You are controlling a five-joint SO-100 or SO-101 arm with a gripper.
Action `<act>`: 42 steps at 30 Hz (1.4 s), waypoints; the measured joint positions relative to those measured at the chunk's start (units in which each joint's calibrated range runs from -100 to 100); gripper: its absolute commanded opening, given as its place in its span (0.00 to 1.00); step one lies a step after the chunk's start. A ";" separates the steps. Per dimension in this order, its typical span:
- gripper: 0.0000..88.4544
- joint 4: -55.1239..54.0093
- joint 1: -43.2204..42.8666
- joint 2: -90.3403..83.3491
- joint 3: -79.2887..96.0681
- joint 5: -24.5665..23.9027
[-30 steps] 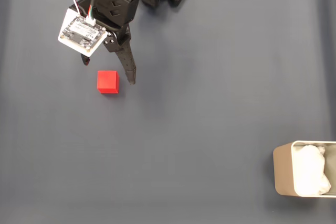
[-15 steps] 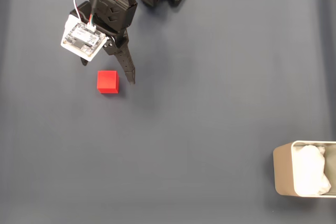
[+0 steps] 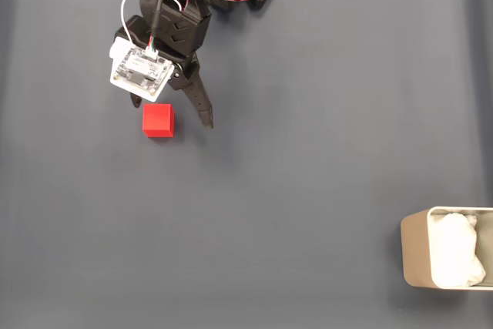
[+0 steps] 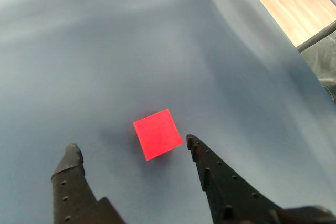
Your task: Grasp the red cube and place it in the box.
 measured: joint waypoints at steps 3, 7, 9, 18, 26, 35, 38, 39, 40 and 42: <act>0.51 0.00 0.30 0.43 0.00 0.00; 0.51 -0.40 -0.96 1.39 0.00 0.00; 0.51 -0.95 -0.96 1.82 0.00 0.00; 0.52 -3.58 -1.04 4.60 0.00 0.00; 0.52 -4.38 -1.48 5.82 0.00 0.00; 0.52 -4.85 -2.74 6.25 0.00 -0.10; 0.52 -4.85 -3.34 6.25 0.00 -0.83; 0.52 -4.85 -3.56 6.25 0.00 -0.98; 0.52 -4.93 -3.78 6.25 0.00 -1.17; 0.52 -4.93 -3.93 6.25 0.00 -1.37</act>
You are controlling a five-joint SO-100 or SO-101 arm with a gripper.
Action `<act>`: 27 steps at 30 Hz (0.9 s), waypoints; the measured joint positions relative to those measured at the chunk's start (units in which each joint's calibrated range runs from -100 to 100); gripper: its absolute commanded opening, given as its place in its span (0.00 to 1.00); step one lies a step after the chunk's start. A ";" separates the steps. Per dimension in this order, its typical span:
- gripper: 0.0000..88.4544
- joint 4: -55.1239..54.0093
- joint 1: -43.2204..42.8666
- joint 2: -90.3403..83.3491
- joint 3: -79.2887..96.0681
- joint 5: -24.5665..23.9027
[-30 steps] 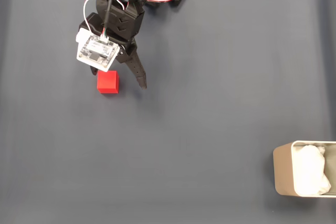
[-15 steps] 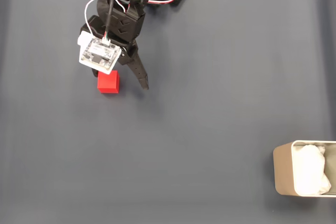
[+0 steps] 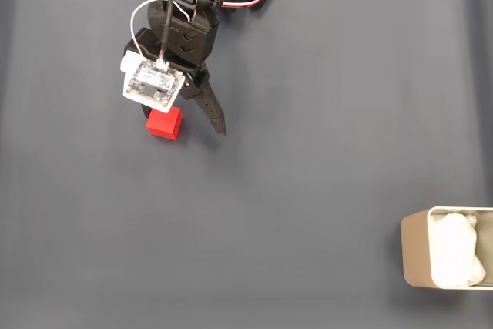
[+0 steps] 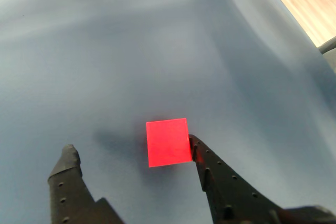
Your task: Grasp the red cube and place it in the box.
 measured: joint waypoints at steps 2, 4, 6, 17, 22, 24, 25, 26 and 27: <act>0.52 0.00 0.00 0.00 0.00 -0.05; 0.52 0.00 0.00 0.00 0.00 -0.05; 0.52 0.00 0.00 0.00 0.00 -0.05; 0.46 0.00 0.00 -0.69 0.00 -0.24; 0.43 0.00 0.00 -0.69 0.99 -0.24; 0.40 0.00 0.00 -0.69 0.99 -0.24; 0.38 0.00 0.00 -0.69 0.99 -0.24; 0.35 0.00 0.00 -0.69 0.99 -0.24; 0.33 0.00 0.00 -0.69 0.99 -0.24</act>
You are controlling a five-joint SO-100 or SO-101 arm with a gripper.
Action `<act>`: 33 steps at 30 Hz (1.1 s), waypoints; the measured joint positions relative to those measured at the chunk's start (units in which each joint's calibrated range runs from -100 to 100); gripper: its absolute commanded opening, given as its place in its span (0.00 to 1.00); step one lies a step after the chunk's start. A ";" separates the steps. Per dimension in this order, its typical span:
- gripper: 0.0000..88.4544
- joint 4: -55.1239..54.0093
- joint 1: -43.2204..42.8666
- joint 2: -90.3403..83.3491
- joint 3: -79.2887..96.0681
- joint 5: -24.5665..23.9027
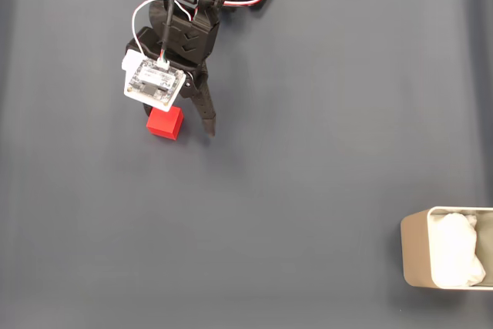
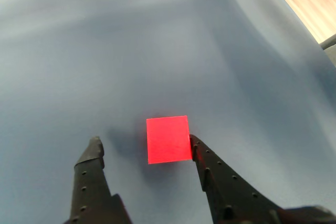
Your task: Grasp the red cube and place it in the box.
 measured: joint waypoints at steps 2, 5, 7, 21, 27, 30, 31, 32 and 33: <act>0.29 0.00 0.00 0.00 0.00 0.00; 0.23 0.00 0.00 0.00 0.00 0.10; 0.20 0.00 0.00 0.00 0.00 0.10; 0.00 0.32 -0.30 0.00 0.00 1.86; 0.00 2.55 -1.19 -1.13 -0.72 2.39; 0.00 8.35 -2.82 -3.39 -4.07 2.34; 0.00 10.66 -3.71 -4.34 -5.61 2.05; 0.00 12.81 -4.60 -5.73 -6.87 1.76; 0.00 15.12 -5.71 -6.86 -8.59 1.42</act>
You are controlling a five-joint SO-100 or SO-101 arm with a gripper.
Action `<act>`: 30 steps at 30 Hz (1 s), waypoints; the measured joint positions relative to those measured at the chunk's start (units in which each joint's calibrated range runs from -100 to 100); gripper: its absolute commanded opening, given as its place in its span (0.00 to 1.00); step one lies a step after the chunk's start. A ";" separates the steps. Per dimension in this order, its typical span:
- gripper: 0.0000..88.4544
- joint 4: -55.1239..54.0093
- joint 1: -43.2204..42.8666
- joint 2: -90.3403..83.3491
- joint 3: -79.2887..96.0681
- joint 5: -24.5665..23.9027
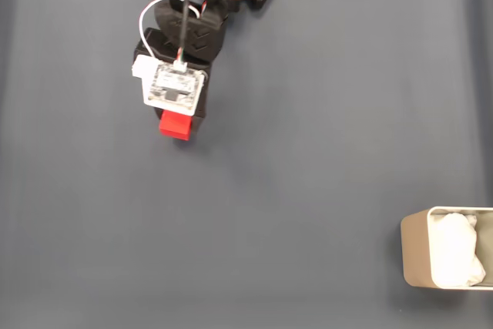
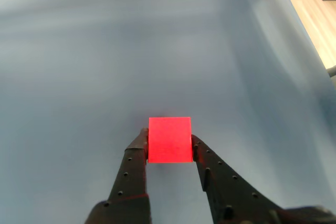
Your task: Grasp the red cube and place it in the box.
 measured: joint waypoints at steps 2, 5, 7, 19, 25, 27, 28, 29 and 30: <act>0.00 4.38 -2.52 -2.00 -3.62 -0.59; 0.00 9.86 -6.53 -3.39 -9.58 -1.42; 0.00 12.41 -9.27 -3.82 -13.11 -1.86; 0.00 17.66 -24.85 0.61 -33.45 -3.81; 0.00 17.66 -30.86 10.33 -46.29 -4.00; 0.00 17.66 -32.34 14.33 -50.81 -3.91; 0.00 17.66 -33.01 16.41 -53.07 -4.00; 0.00 17.66 -33.68 18.32 -55.06 -3.96; 0.00 17.66 -34.27 20.23 -56.96 -4.00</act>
